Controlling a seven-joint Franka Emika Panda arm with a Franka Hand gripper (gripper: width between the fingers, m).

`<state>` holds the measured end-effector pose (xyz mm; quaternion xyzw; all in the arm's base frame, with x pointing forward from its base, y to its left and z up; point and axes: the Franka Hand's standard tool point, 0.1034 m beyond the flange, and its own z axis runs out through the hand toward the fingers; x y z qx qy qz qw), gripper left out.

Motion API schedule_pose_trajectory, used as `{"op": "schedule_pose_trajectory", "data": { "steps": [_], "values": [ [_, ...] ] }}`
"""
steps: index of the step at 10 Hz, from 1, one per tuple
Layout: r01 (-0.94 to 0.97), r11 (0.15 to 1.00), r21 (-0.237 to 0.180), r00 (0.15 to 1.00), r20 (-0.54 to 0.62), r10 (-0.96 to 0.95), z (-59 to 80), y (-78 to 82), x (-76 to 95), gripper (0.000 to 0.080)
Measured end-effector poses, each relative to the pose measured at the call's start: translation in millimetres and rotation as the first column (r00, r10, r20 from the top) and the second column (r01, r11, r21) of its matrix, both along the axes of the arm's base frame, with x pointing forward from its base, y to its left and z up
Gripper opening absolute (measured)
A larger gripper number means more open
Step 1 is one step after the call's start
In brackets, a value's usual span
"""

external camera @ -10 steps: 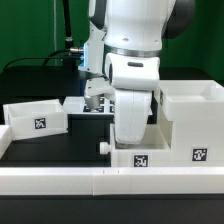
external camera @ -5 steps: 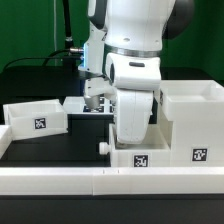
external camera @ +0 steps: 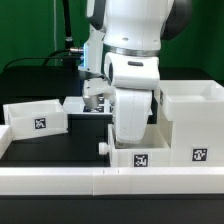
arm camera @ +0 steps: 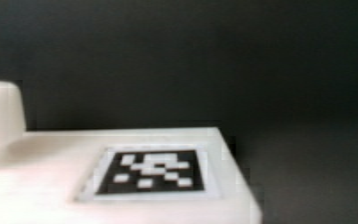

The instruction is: Assemble drawer

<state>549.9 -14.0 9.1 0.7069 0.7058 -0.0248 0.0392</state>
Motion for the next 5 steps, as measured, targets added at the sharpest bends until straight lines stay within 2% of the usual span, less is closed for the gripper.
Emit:
{"op": "schedule_pose_trajectory", "data": {
  "steps": [5],
  "values": [
    [-0.028, 1.000, -0.010, 1.000, -0.004, 0.028, 0.3, -0.7, 0.4, 0.0038]
  ]
}}
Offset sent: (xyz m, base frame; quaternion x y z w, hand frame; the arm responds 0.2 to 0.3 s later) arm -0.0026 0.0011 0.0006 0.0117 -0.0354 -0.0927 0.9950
